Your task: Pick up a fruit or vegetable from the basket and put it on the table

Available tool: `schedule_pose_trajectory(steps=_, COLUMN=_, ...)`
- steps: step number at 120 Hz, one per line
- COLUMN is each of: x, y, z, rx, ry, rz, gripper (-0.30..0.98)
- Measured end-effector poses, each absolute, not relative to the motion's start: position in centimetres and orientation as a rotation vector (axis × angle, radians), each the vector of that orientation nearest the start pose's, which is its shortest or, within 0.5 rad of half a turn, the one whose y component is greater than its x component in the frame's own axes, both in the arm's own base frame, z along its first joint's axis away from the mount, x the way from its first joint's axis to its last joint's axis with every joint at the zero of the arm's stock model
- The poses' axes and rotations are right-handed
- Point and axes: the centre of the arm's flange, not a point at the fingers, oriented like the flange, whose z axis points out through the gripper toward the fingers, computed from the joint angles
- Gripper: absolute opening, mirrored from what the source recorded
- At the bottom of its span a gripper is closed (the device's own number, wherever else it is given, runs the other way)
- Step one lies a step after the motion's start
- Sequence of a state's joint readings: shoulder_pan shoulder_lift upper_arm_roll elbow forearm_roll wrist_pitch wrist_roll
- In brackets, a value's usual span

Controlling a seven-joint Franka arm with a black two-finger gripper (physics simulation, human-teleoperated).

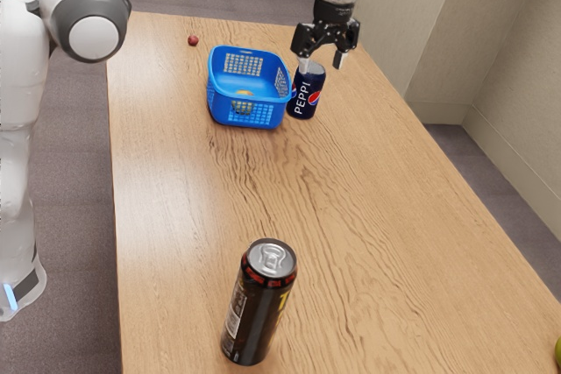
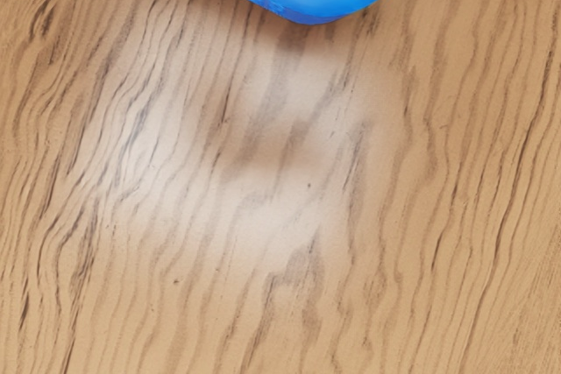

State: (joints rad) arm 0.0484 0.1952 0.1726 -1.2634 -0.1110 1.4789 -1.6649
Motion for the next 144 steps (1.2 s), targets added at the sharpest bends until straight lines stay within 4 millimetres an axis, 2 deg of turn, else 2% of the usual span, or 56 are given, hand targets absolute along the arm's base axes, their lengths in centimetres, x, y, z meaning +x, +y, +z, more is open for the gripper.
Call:
schedule_pose_trajectory(steps=11, x=58.6, y=15.1, z=64.4, rx=1.906, ry=2.401, rz=-0.050, gripper=0.69)
schedule_pose_trajectory(steps=24, x=56.5, y=21.5, z=64.3, rx=1.956, ry=2.348, rz=-0.038, gripper=0.69)
schedule_pose_trajectory(steps=31, x=56.0, y=23.5, z=63.9, rx=2.005, ry=2.306, rz=-0.038, gripper=0.69)
schedule_pose_trajectory(steps=51, x=56.9, y=24.8, z=61.1, rx=2.193, ry=2.134, rz=-0.087, gripper=0.69)
schedule_pose_trajectory(steps=62, x=56.5, y=26.8, z=60.3, rx=2.248, ry=2.070, rz=-0.093, gripper=0.69)
schedule_pose_trajectory(steps=77, x=57.3, y=29.3, z=56.7, rx=2.311, ry=1.981, rz=-0.149, gripper=0.69)
schedule_pose_trajectory(steps=84, x=57.4, y=30.2, z=55.7, rx=2.330, ry=1.939, rz=-0.153, gripper=0.69)
schedule_pose_trajectory(steps=110, x=56.4, y=33.9, z=54.7, rx=2.368, ry=1.832, rz=-0.114, gripper=0.69)
schedule_pose_trajectory(steps=115, x=56.3, y=34.0, z=54.7, rx=2.383, ry=1.807, rz=-0.107, gripper=0.69)
schedule_pose_trajectory(steps=126, x=56.8, y=33.0, z=54.1, rx=2.433, ry=1.723, rz=-0.116, gripper=0.69)
schedule_pose_trajectory(steps=134, x=55.8, y=32.5, z=53.3, rx=2.448, ry=1.688, rz=-0.133, gripper=0.69)
schedule_pose_trajectory(steps=144, x=54.9, y=32.6, z=53.1, rx=2.462, ry=1.657, rz=-0.114, gripper=0.69)
